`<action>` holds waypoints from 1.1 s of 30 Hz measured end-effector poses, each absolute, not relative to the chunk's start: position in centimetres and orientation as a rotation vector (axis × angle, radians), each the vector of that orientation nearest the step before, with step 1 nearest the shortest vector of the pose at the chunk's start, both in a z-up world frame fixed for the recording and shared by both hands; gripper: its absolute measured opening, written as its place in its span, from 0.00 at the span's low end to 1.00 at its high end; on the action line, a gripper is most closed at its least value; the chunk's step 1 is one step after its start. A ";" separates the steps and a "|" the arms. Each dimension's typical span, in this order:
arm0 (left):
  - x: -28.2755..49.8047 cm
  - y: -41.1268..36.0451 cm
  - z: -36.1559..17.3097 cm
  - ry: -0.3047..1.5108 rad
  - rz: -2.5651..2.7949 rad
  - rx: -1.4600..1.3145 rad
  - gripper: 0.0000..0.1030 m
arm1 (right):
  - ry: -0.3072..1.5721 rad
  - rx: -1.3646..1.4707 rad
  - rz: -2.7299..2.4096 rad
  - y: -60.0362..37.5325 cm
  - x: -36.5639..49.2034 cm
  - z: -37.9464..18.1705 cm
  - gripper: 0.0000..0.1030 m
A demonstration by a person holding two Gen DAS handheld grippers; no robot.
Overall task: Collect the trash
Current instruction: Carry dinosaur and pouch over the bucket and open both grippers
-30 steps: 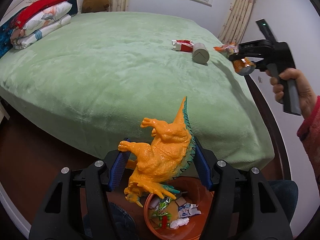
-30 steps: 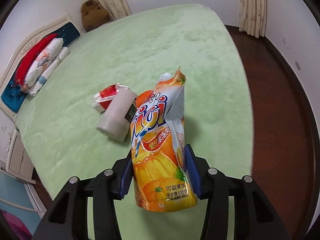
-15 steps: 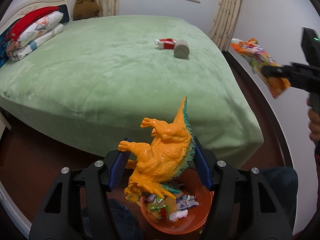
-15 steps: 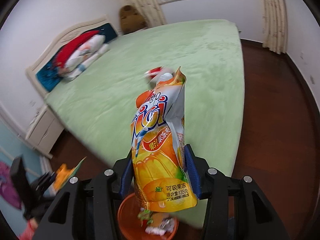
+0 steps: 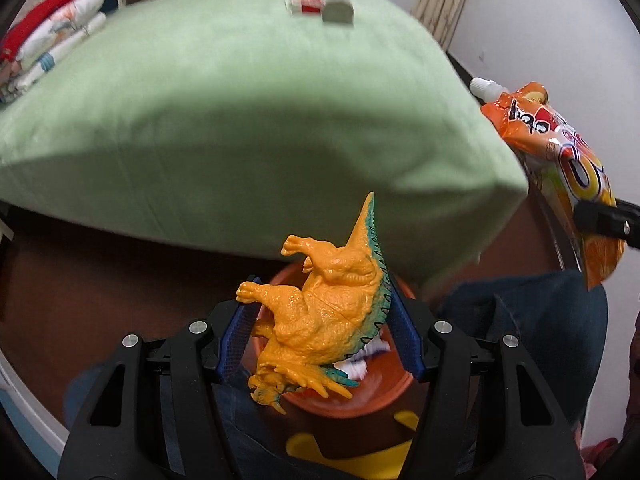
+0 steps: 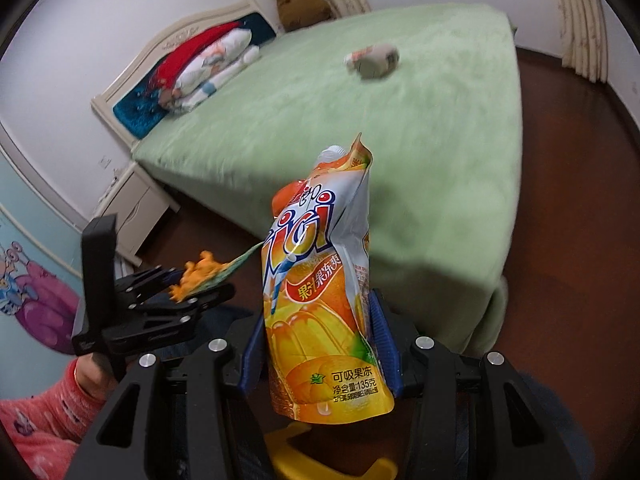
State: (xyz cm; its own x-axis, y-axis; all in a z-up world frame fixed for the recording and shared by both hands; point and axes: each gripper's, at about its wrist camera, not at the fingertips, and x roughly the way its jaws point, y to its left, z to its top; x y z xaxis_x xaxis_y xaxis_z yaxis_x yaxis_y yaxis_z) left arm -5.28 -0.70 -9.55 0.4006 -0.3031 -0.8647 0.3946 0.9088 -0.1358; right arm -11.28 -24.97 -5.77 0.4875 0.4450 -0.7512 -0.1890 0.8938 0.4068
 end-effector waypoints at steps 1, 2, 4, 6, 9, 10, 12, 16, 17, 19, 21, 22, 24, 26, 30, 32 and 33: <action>-5.4 -0.8 -10.1 1.090 -0.446 0.097 0.58 | 1.009 0.287 0.399 -24.6 -11.6 -6.6 0.46; -5.6 -1.1 -11.1 1.120 -0.450 0.102 0.58 | 1.028 0.283 0.402 -24.3 -11.9 -7.4 0.46; -5.9 -1.4 -12.7 1.165 -0.452 0.110 0.58 | 1.064 0.281 0.406 -23.6 -12.3 -9.0 0.46; -6.0 -1.6 -14.7 1.230 -0.446 0.101 0.58 | 1.108 0.289 0.403 -23.1 -12.5 -10.8 0.46; -6.2 -1.8 -17.6 1.321 -0.408 0.113 0.58 | 1.173 0.289 0.386 -22.3 -12.4 -13.4 0.46; -6.2 -1.8 -18.4 1.345 -0.399 0.117 0.58 | 1.205 0.290 0.382 -21.9 -12.3 -14.8 0.46; -6.2 -1.8 -20.2 1.403 -0.392 0.106 0.58 | 1.247 0.300 0.371 -21.5 -12.0 -16.6 0.46; -5.2 -2.1 -23.5 1.497 -0.346 0.084 0.58 | 1.360 0.340 0.360 -20.3 -10.8 -20.9 0.46; -4.9 -2.3 -24.5 1.529 -0.335 0.074 0.58 | 1.378 0.341 0.358 -20.1 -10.5 -21.7 0.46; -4.2 -1.9 -25.6 1.568 -0.320 0.058 0.58 | 1.422 0.341 0.348 -19.6 -9.8 -23.4 0.46; -3.9 -2.1 -27.1 1.605 -0.305 0.051 0.58 | 1.449 0.333 0.331 -18.9 -9.0 -24.7 0.46; -3.6 -2.3 -27.6 1.618 -0.300 0.047 0.58 | 1.460 0.331 0.325 -18.5 -8.4 -25.1 0.46; -3.2 -2.3 -28.3 1.625 -0.283 0.053 0.58 | 1.482 0.333 0.311 -18.2 -7.8 -26.1 0.46; -3.1 -2.5 -28.8 1.629 -0.273 0.063 0.58 | 1.493 0.324 0.298 -18.2 -7.7 -26.8 0.47; -2.9 -2.5 -28.9 1.626 -0.251 0.076 0.68 | 1.474 0.368 0.266 -18.5 -7.7 -27.4 0.68; -2.9 -2.6 -28.8 1.612 -0.245 0.083 0.75 | 1.469 0.408 0.252 -19.1 -7.8 -27.1 0.68; -2.8 -2.6 -28.8 1.608 -0.241 0.085 0.76 | 1.467 0.414 0.249 -19.4 -7.7 -27.0 0.69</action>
